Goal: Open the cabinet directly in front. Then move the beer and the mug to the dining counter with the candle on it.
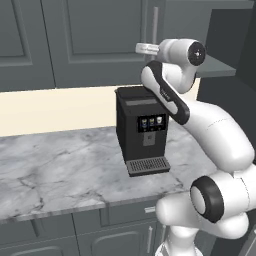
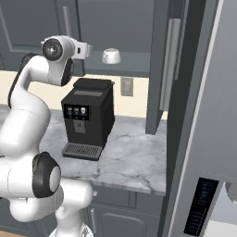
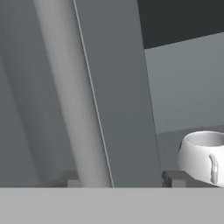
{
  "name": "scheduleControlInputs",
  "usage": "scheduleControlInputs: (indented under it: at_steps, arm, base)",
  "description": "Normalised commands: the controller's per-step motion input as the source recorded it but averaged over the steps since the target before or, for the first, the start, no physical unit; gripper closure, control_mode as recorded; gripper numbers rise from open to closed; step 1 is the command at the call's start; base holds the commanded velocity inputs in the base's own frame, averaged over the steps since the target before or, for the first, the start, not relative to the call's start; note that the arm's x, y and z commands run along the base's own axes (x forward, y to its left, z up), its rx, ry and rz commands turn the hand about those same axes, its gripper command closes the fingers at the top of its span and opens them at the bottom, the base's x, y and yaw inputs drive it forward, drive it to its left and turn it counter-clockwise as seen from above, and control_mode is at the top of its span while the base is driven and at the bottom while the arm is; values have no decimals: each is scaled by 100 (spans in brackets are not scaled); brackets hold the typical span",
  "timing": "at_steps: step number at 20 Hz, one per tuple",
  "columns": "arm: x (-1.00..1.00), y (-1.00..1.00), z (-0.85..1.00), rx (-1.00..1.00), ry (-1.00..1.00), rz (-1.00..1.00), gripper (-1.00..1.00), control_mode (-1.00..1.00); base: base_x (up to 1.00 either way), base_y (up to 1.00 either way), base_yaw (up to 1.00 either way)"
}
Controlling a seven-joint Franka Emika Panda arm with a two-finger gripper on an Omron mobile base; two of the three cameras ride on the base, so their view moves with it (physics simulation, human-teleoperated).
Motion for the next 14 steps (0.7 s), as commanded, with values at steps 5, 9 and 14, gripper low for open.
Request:
scheduleControlInputs:
  at_steps: [5,9,14]
  arm:
    - [-95,46,32,-3,0,-3,100,-100]
    - [-100,78,31,-8,-1,-8,100,-100]
    - [-100,99,19,-14,-9,-13,100,-100]
  base:
    - [0,0,0]
    - [0,0,0]
    - [0,0,0]
